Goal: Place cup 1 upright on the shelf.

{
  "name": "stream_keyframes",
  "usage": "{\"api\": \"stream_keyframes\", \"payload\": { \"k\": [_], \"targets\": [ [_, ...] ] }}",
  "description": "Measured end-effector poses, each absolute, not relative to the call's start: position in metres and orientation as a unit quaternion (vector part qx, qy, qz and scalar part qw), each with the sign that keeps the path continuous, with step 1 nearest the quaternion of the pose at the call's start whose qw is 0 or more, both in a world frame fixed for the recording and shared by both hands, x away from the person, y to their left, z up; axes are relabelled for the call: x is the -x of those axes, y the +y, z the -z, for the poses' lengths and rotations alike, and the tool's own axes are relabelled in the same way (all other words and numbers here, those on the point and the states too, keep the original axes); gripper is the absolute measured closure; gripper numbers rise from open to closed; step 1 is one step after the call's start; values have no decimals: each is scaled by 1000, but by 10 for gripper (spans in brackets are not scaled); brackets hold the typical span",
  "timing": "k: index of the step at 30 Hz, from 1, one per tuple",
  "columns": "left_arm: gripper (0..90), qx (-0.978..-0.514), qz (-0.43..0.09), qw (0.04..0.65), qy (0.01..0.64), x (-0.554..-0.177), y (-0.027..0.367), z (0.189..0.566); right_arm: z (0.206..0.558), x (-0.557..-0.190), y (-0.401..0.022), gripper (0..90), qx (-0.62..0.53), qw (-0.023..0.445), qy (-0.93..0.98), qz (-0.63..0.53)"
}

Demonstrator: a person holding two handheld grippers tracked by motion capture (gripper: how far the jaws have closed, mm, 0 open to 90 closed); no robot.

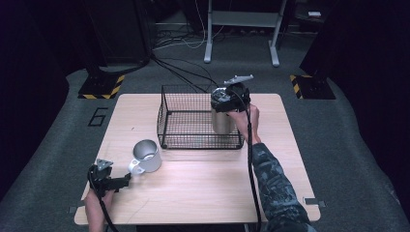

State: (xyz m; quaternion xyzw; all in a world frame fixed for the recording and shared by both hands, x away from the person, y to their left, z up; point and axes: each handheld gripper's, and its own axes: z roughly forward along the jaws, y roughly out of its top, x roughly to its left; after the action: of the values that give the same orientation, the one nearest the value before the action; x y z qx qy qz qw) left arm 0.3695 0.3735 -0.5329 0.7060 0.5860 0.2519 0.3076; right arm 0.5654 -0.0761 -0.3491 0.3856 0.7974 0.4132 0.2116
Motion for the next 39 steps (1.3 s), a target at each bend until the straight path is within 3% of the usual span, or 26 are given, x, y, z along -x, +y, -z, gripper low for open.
{"api": "stream_keyframes", "payload": {
  "k": [39],
  "targets": [
    [1,-706,-252,308,586,-369,373,533,389,-574,-71,32,-414,181,797,-401]
  ]
}}
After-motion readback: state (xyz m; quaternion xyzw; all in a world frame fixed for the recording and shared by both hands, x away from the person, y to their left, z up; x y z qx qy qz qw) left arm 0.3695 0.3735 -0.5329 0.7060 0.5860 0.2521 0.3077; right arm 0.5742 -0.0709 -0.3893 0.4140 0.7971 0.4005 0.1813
